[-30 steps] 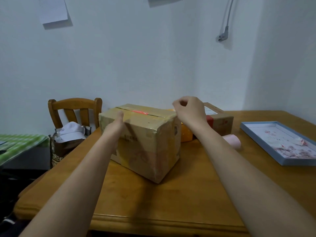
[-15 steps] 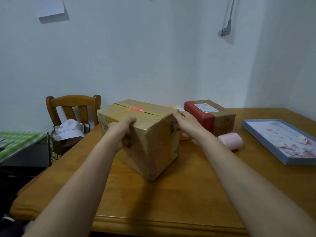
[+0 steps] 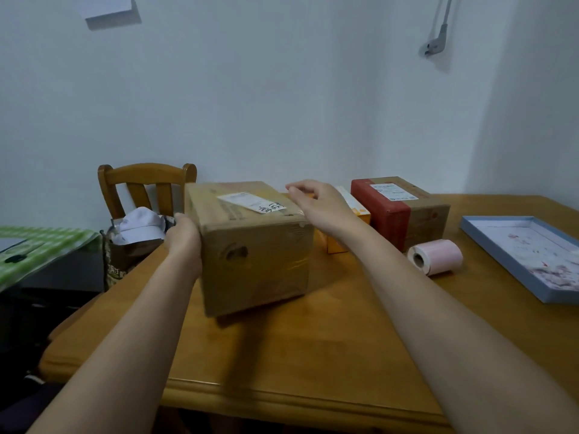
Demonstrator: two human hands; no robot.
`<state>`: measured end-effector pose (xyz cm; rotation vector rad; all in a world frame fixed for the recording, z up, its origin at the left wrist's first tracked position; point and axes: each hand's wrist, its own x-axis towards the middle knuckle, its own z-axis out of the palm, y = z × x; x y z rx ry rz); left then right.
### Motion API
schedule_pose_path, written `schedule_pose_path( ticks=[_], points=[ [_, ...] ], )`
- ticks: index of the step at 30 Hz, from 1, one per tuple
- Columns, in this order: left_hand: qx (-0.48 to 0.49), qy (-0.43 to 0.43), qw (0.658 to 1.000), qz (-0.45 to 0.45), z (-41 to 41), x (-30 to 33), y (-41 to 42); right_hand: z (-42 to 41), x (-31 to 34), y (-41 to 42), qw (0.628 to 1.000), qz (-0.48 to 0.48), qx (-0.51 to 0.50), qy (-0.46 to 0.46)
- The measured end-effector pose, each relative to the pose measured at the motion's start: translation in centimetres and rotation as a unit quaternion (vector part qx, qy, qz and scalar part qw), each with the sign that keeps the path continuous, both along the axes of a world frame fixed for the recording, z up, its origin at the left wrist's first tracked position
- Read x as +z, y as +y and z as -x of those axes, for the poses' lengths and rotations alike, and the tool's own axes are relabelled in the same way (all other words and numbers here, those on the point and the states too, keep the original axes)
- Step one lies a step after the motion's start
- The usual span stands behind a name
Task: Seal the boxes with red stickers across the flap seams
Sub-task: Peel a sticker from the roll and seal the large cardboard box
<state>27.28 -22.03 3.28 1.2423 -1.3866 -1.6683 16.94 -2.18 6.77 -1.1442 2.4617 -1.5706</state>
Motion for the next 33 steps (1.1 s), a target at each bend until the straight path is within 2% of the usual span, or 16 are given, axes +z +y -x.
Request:
schedule_pose_path(
  ticks=[3,5,9,12,14,19,22,24,27,29,33],
  points=[
    [-0.045,0.013,0.999,-0.021,-0.7,-0.3,-0.4,-0.4,-1.1,0.3,0.994,-0.091,0.021,-0.048],
    [-0.055,0.005,0.998,-0.025,-1.2,-0.3,-0.2,-0.6,-1.7,0.3,0.991,-0.117,0.032,-0.053],
    [-0.104,0.022,0.994,-0.040,-1.6,0.0,0.2,-0.5,-1.9,0.2,0.993,-0.111,0.014,-0.050],
    [-0.146,0.087,0.985,-0.026,-1.3,-0.5,-0.1,0.3,-1.8,0.4,0.993,-0.104,-0.006,-0.050],
    [-0.151,0.099,0.983,-0.013,-0.6,-1.2,-0.3,0.9,-2.1,0.5,0.994,-0.082,-0.029,-0.059],
    [-0.173,0.052,0.980,0.080,1.3,-2.2,0.5,2.4,-3.0,1.1,0.994,-0.089,-0.004,-0.060],
    [-0.106,0.027,0.980,0.169,2.6,-2.0,0.6,3.4,-3.6,1.3,0.993,-0.095,0.014,-0.063],
    [-0.054,-0.035,0.957,0.284,3.6,-1.7,1.0,4.3,-4.3,1.4,0.993,-0.108,0.001,-0.048],
    [-0.096,-0.113,0.897,0.416,4.7,-2.0,2.3,5.9,-5.4,1.7,0.990,-0.131,-0.053,-0.021],
    [-0.116,-0.149,0.875,0.445,5.4,-2.4,2.7,7.2,-6.3,1.9,0.985,-0.151,-0.082,-0.026],
    [-0.114,-0.149,0.879,0.439,7.2,-2.5,1.7,9.4,-7.7,2.2,0.968,-0.204,-0.141,-0.024]
  ],
)
